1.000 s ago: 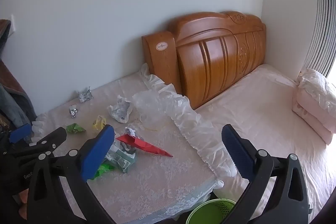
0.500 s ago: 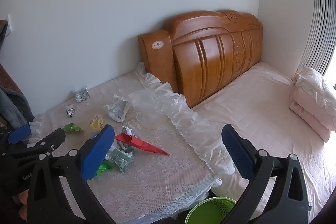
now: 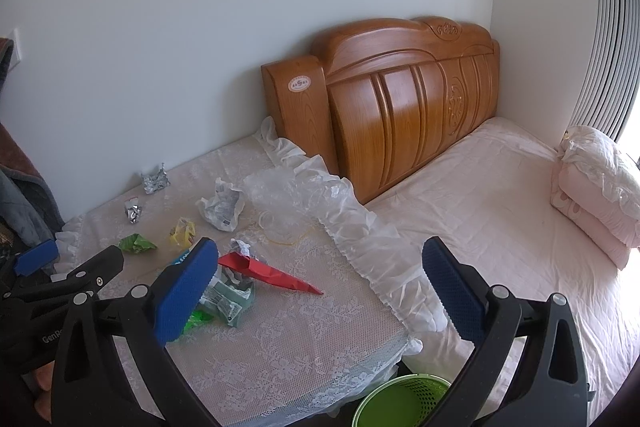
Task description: Collect trash
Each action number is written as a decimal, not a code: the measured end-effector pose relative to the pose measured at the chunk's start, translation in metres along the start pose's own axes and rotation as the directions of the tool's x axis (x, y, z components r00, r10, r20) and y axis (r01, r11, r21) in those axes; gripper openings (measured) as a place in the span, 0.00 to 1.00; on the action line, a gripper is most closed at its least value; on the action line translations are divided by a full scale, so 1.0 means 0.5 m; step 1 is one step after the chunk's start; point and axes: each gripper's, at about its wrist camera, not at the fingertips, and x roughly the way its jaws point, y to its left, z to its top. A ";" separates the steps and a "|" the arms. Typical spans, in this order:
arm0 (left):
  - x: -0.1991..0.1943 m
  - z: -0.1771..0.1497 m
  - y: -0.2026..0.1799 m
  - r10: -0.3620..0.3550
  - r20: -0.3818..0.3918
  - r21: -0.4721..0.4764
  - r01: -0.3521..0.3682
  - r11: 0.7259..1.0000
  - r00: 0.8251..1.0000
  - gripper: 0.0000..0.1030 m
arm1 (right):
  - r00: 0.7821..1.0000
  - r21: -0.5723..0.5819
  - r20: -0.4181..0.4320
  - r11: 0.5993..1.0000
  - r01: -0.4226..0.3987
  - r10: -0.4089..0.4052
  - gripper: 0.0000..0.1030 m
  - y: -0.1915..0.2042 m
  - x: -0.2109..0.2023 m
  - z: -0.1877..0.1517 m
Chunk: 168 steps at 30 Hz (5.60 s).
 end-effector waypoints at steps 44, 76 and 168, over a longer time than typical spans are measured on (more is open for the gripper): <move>0.003 0.003 0.006 0.004 -0.009 -0.001 -0.004 1.000 1.000 0.93 | 1.000 0.006 -0.015 1.000 0.001 -0.001 0.98 -0.008 0.010 -0.003; 0.136 -0.200 0.130 0.025 -0.229 0.016 -0.022 1.000 0.973 0.93 | 0.962 -0.050 -0.239 0.988 -0.149 0.133 0.98 0.037 0.194 -0.164; 0.048 -0.277 -0.257 -0.530 -0.320 0.599 0.601 0.529 0.785 0.47 | 0.907 0.146 -0.414 0.977 0.155 -0.083 0.92 -0.331 0.016 -0.463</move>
